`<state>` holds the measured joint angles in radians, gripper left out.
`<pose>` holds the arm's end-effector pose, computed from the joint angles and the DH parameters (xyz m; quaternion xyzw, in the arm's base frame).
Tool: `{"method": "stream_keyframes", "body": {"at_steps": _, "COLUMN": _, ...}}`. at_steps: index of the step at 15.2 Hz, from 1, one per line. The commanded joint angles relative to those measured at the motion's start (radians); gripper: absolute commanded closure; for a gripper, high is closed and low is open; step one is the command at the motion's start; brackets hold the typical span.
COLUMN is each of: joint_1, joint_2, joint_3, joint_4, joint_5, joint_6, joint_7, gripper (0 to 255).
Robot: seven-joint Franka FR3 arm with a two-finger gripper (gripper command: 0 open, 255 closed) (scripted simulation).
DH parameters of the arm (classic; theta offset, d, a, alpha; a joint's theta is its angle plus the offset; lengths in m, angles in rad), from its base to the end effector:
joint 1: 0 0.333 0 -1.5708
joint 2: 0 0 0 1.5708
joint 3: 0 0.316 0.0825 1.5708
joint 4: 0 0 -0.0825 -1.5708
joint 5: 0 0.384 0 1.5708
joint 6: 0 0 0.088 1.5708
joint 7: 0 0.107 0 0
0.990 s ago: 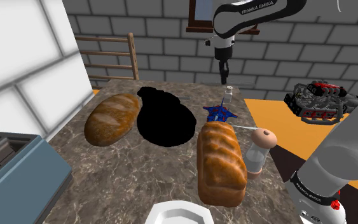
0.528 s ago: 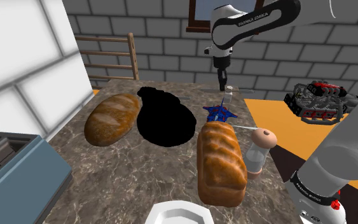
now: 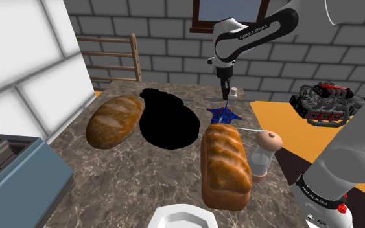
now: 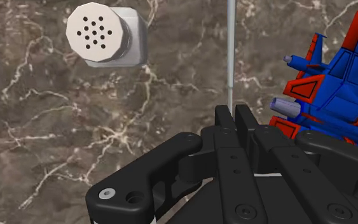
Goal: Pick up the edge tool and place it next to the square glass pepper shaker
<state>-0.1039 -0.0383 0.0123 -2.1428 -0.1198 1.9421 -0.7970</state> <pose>0.5098 -0.0549 0.4082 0.9246 0.3682 -0.0964 0.0140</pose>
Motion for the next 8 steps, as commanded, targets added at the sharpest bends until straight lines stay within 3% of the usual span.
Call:
{"method": "stream_keyframes", "body": {"at_steps": 1, "joint_1": 0.0, "joint_2": 0.012, "joint_3": 0.0, "joint_4": -0.015, "joint_5": -0.002, "joint_6": 0.028, "joint_7": 0.004, "gripper": 255}}
{"method": "stream_keyframes", "body": {"at_steps": 8, "joint_1": -0.001, "joint_2": 0.05, "joint_3": -0.001, "joint_4": -0.057, "joint_5": -0.007, "joint_6": 0.107, "joint_7": 0.013, "gripper": 255}}
